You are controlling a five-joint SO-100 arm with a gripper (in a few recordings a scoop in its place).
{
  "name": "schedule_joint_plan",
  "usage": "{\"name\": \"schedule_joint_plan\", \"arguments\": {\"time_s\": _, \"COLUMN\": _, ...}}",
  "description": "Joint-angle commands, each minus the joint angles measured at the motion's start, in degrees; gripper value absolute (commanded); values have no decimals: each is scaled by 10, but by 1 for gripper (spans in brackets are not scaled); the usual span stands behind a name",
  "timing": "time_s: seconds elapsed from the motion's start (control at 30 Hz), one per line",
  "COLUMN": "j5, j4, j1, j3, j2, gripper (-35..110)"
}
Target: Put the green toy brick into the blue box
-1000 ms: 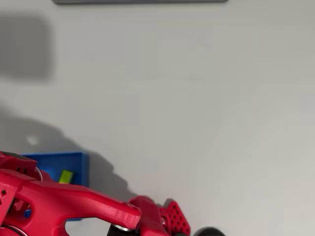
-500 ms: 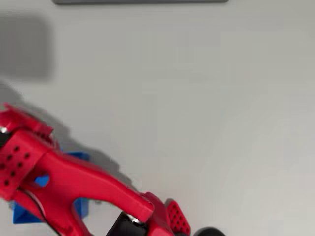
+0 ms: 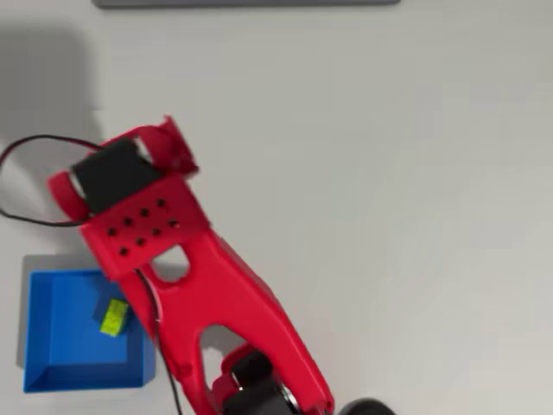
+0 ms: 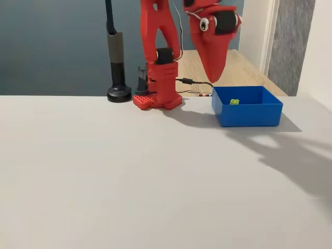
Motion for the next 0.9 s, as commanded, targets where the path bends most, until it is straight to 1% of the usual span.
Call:
{"name": "schedule_joint_plan", "arguments": {"time_s": 0.0, "j5": -1, "j4": -33, "j1": 43, "j3": 55, "j2": 90, "gripper": 0}}
{"name": "schedule_joint_plan", "arguments": {"time_s": 0.23, "j5": -15, "j4": -105, "j1": 131, "j3": 186, "j2": 185, "gripper": 0}}
{"name": "schedule_joint_plan", "arguments": {"time_s": 0.53, "j5": -19, "j4": -187, "j1": 241, "j3": 373, "j2": 352, "gripper": 0}}
{"name": "schedule_joint_plan", "arguments": {"time_s": 0.77, "j5": -23, "j4": -242, "j1": 284, "j3": 527, "j2": 504, "gripper": 0}}
{"name": "schedule_joint_plan", "arguments": {"time_s": 0.87, "j5": -27, "j4": -244, "j1": 292, "j3": 574, "j2": 566, "gripper": 0}}
